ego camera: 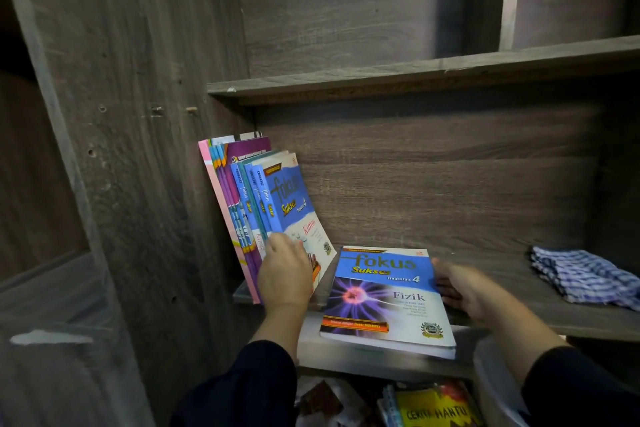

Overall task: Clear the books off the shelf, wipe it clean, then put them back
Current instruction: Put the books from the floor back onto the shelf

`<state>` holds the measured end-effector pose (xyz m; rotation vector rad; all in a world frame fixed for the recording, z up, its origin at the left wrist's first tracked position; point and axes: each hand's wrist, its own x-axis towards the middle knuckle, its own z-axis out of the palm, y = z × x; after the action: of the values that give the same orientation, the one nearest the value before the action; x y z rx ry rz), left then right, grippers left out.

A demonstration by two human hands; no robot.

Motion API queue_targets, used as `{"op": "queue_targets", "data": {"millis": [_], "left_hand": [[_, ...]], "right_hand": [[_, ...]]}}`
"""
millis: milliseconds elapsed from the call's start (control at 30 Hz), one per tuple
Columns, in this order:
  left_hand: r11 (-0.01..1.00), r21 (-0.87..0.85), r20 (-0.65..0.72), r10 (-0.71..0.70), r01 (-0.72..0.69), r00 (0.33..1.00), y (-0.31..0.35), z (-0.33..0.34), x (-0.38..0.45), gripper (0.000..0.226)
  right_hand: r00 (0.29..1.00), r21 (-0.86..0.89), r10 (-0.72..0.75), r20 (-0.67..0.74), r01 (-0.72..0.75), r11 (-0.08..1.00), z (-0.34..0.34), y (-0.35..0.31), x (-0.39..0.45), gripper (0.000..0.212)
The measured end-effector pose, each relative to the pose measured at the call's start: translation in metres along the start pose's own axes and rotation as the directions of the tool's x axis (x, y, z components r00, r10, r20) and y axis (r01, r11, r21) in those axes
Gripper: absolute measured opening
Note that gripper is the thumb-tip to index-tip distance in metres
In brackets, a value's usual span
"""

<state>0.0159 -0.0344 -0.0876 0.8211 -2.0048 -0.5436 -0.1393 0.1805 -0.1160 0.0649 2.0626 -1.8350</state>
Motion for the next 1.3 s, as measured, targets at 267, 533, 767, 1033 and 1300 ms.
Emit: {"op": "queue_targets", "data": {"millis": [267, 533, 767, 1033, 1300], "left_hand": [[0.947, 0.158, 0.261, 0.234, -0.281, 0.936, -0.027, 0.011, -0.006, 0.014], [0.644, 0.364, 0.548, 0.436, -0.673, 0.714, -0.044, 0.016, -0.017, 0.029], [0.646, 0.413, 0.591, 0.346, -0.642, 0.728, -0.037, 0.017, -0.014, 0.031], [0.912, 0.312, 0.633, 0.008, -0.265, 0.774, 0.015, 0.025, -0.003, 0.027], [0.969, 0.091, 0.815, -0.205, 0.23, 0.542, 0.022, 0.04, 0.005, 0.02]], "right_hand": [[1.0, 0.021, 0.01, 0.027, -0.01, 1.0, -0.003, 0.001, 0.003, 0.031], [0.999, 0.056, 0.005, 0.037, -0.008, 0.998, -0.006, 0.004, 0.008, 0.025], [1.0, 0.074, 0.0, 0.023, -0.002, 0.997, -0.006, 0.005, 0.008, 0.026], [1.0, 0.082, -0.008, 0.028, 0.006, 0.997, -0.006, 0.005, 0.005, 0.024], [1.0, 0.037, -0.015, 0.006, 0.014, 0.999, -0.009, 0.002, 0.004, 0.026]]}}
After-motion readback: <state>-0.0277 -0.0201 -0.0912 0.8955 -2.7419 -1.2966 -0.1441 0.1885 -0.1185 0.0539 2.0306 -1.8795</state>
